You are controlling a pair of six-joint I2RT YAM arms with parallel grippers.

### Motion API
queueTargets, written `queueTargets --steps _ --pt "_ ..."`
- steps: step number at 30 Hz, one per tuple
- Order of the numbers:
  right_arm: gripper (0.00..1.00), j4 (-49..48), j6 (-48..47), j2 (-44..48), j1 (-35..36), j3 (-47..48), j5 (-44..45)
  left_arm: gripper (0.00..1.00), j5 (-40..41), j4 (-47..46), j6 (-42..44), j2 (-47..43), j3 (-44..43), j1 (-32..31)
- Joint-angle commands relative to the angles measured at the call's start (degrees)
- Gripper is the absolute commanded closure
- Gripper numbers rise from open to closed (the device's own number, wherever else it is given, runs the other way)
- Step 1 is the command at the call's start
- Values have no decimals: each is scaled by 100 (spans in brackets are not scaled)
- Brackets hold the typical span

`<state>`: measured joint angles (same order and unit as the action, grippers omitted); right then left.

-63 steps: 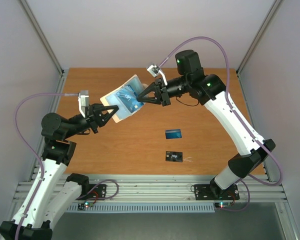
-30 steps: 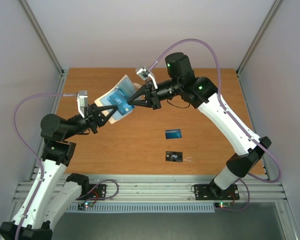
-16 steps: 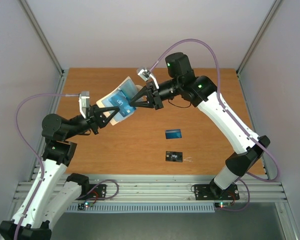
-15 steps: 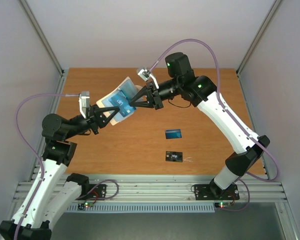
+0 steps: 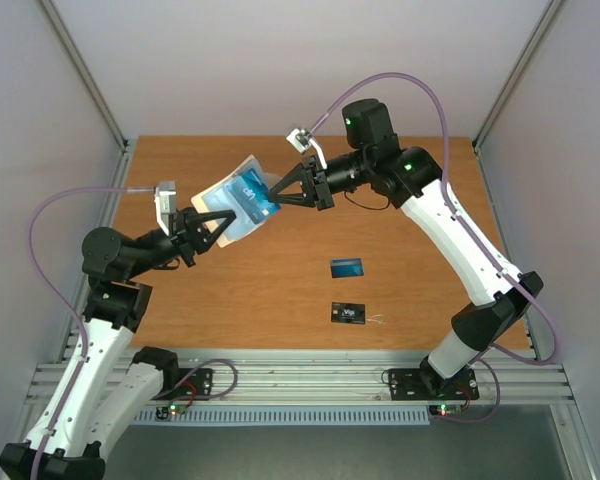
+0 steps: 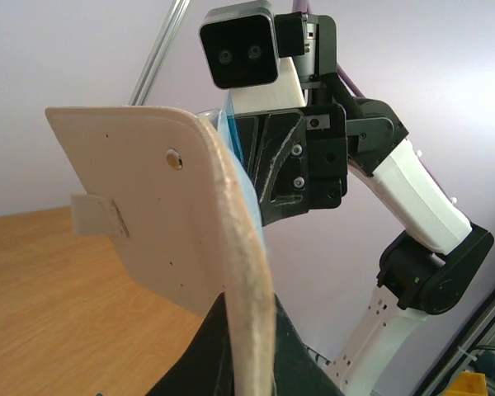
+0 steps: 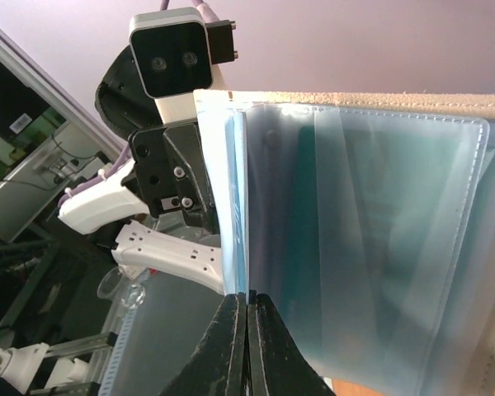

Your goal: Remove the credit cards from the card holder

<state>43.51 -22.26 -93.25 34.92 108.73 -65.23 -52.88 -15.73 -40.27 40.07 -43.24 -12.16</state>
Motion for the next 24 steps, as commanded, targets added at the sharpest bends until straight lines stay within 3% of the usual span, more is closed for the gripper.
queueTargets --steps 1,5,8,11,15,24 --pt "99 538 -490 197 -154 401 257 100 59 -97 87 -89 2 3" --pt "99 1363 -960 298 -965 525 536 100 687 739 442 -182 -13 8" --pt "99 2002 -1375 234 -1360 536 935 100 2233 2137 873 -259 -1 23" --pt "99 3039 -2036 -188 -1148 547 2037 100 3548 3041 973 -215 45 127" --pt "98 3990 -3567 -753 -457 -49 3033 100 3691 3177 1213 -316 174 240" --pt "99 4295 -5064 -1905 -161 -561 4676 100 3671 3438 1074 -411 204 484"
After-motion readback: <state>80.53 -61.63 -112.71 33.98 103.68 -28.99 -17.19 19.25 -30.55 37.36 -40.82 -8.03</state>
